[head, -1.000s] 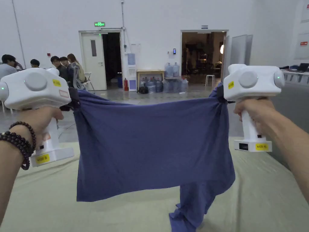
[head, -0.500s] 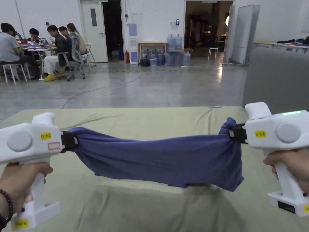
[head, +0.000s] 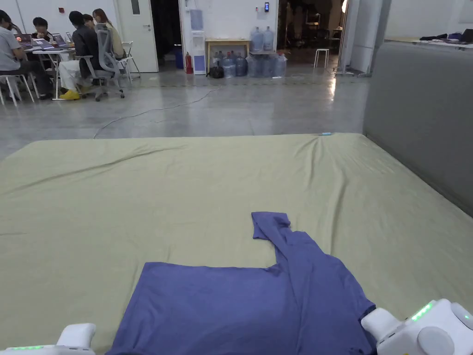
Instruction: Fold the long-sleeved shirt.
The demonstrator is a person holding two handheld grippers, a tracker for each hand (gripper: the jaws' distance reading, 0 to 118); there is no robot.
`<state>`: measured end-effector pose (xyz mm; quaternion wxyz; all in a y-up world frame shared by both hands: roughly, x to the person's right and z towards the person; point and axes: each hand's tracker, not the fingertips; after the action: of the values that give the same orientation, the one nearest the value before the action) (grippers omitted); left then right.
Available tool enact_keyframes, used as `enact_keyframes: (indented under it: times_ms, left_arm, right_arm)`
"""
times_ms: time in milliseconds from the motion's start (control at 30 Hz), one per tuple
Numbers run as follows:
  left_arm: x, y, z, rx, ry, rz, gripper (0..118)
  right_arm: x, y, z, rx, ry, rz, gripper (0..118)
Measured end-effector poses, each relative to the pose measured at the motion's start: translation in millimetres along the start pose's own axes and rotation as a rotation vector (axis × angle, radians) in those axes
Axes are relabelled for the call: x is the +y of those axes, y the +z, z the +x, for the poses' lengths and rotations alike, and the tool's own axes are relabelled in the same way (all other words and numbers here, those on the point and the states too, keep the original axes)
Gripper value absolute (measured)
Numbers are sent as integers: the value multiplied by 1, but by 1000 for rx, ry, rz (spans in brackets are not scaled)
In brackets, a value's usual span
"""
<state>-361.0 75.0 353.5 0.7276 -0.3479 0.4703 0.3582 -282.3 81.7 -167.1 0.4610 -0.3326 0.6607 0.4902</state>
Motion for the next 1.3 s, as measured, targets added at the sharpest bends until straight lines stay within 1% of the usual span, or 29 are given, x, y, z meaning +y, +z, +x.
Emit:
enact_keyframes:
  times_ms: [67,133,167,200,233,267,300,333,367,433,500,533,567,600,633,667,733,833,867,933,1000,1033,1067,1100,1133,1200,1233,1267,1300]
  left_arm:
    - [-8,0,4,10,-29,-19,0]
    - [-15,3,9,9,-48,-30,0]
    - [-15,4,10,3,-60,-39,0]
    - [-15,6,12,1,-63,-41,1]
    - [-17,10,12,-6,-64,-38,11]
    - [-15,15,12,-17,-59,-31,31]
    - [-13,20,11,-15,-56,-25,67]
    - [-10,24,10,-16,-52,-20,105]
    - [-9,30,7,-31,-43,-8,115]
    - [0,44,4,-71,-14,57,114]
    - [17,53,3,-77,33,79,114]
    - [24,55,3,-77,48,98,113]
    - [32,56,4,-80,52,131,106]
    - [42,56,6,-85,32,153,80]
    - [50,52,11,-71,20,151,18]
    - [60,46,17,-30,-3,152,0]
    - [82,38,22,-41,-13,151,0]
    - [110,22,28,-71,-8,181,0]
    - [120,15,30,-74,-7,184,0]
    - [138,-5,28,-74,-12,188,0]
    - [154,-26,27,-72,-19,182,0]
    - [160,-35,26,-71,-21,181,0]
    - [165,-44,25,-68,-21,178,0]
    - [171,-53,24,-67,-19,176,0]
    - [174,-59,22,-66,-15,173,0]
    - [179,-71,19,-70,-6,176,0]
    - [179,-74,18,-74,-5,175,0]
    - [179,-78,18,-72,-2,175,0]
    - [178,-81,16,-74,-4,175,0]
  right_arm:
    - [-5,1,-6,-9,22,2,0]
    - [-4,-1,-2,-9,6,5,1]
    - [-2,0,1,-6,-4,10,3]
    - [-5,3,0,-9,-17,19,10]
    - [-5,7,1,-15,-27,33,36]
    - [-5,13,3,-18,-36,42,66]
    - [-6,20,5,-25,-49,50,92]
    - [-8,26,6,-31,-58,62,102]
    - [-8,36,9,-22,-61,101,102]
    - [-5,54,15,-27,-94,169,102]
    - [4,66,24,-53,-150,207,101]
    - [9,70,27,-59,-181,217,98]
    - [17,73,31,-57,-199,232,72]
    - [27,70,34,-67,-220,240,25]
    - [34,73,35,-189,-212,248,0]
    - [46,68,33,-116,-223,238,0]
    - [72,60,35,-111,-189,230,0]
    - [123,52,35,-128,-168,252,0]
    - [143,42,49,-130,-170,275,0]
    - [190,29,57,-136,-177,293,0]
    - [243,4,81,-148,-192,308,0]
    - [267,-6,87,-146,-199,315,9]
    - [295,-20,94,-138,-215,323,35]
    - [322,-36,108,-121,-232,324,67]
    - [345,-52,122,-109,-248,311,92]
    - [398,-84,134,-119,-259,295,90]
    - [418,-97,137,-154,-269,280,90]
    - [434,-112,154,-167,-266,272,90]
    - [453,-126,158,-193,-271,264,90]
